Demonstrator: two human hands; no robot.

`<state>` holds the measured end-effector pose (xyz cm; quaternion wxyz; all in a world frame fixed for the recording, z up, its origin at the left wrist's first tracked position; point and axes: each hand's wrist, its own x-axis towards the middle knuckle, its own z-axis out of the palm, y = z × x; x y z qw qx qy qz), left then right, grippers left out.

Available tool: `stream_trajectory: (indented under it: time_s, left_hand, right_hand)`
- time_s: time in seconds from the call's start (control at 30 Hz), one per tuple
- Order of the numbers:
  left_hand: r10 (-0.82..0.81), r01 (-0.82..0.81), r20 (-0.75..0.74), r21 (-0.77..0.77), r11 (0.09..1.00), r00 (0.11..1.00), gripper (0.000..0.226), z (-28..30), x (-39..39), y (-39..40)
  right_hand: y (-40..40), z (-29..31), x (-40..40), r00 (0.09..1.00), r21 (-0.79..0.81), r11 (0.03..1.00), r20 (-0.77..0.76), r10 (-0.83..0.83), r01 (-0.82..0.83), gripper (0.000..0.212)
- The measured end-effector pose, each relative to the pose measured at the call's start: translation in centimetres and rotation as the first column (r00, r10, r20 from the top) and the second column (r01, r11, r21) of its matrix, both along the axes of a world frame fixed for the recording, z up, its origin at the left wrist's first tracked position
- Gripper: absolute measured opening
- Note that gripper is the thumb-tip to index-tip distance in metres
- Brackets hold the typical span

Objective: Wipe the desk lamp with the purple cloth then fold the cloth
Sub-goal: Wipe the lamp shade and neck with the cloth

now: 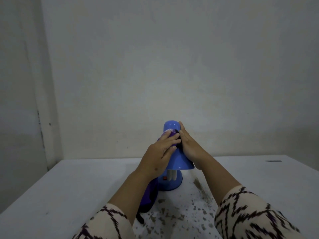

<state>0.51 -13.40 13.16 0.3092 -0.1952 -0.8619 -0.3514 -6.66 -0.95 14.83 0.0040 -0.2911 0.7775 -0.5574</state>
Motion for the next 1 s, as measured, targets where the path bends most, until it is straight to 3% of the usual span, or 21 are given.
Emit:
stream_trajectory:
  time_s: [0.57,1.0]
  left_hand:
    - [-0.063,0.055,0.027,0.247,0.968,0.998,0.029,-2.8,3.3,0.8]
    - [-0.079,0.069,0.032,0.254,0.965,0.996,0.026,-4.2,6.3,1.7]
  right_hand:
    - [0.2,-0.6,0.6,0.999,0.007,0.999,-0.034,-0.041,0.042,0.052]
    - [-0.2,-1.0,1.5,0.99,-0.024,0.99,-0.016,-0.14,0.14,0.051]
